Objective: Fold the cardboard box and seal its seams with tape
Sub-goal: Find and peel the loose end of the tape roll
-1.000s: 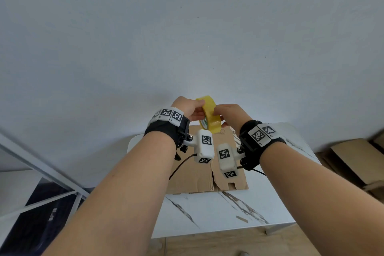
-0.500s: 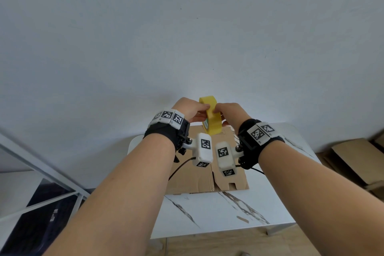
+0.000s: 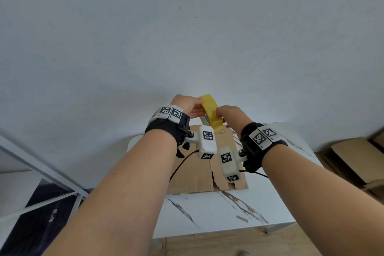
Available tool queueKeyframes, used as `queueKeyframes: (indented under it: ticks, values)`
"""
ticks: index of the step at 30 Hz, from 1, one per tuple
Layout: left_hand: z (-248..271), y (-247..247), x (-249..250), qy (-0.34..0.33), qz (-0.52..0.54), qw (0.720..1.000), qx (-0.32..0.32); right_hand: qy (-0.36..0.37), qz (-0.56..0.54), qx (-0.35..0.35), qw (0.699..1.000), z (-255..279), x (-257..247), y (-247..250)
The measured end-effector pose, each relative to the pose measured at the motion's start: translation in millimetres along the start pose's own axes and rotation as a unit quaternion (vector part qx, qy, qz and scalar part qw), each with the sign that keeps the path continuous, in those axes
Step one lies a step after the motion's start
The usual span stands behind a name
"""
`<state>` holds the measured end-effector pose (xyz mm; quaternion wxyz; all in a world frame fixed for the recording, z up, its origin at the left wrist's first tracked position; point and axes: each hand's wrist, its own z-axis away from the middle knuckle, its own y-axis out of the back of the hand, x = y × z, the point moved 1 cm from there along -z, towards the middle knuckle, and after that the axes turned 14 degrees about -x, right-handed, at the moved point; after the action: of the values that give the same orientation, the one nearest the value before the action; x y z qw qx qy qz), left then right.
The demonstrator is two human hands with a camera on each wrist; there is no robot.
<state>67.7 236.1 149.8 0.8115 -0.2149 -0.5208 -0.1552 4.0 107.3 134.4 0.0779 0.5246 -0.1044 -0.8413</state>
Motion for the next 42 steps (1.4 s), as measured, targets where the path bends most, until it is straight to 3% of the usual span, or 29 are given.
queueKeyframes:
  ticks: [6,9,18,30,36,42]
  values:
    - [-1,0,3,-0.003,-0.025,1.0,-0.006,0.031,-0.005,-0.002,0.999,5,1,-1]
    - [2,-2,4,-0.003,-0.079,0.996,-0.039,0.028,-0.018,0.001,0.999,3,-5,-1]
    - [4,-3,3,-0.03,-0.117,0.992,-0.041,0.027,-0.034,-0.009,0.999,0,-6,-1]
    - [-6,-5,5,-0.019,0.005,1.0,-0.006,-0.01,-0.034,0.008,0.999,0,-3,5]
    - [-6,-8,7,-0.017,-0.112,0.993,-0.042,0.01,-0.053,0.01,0.998,-1,-3,3]
    - [-3,-12,0,-0.044,-0.148,0.987,-0.049,-0.037,-0.045,0.02,0.998,-8,-14,5]
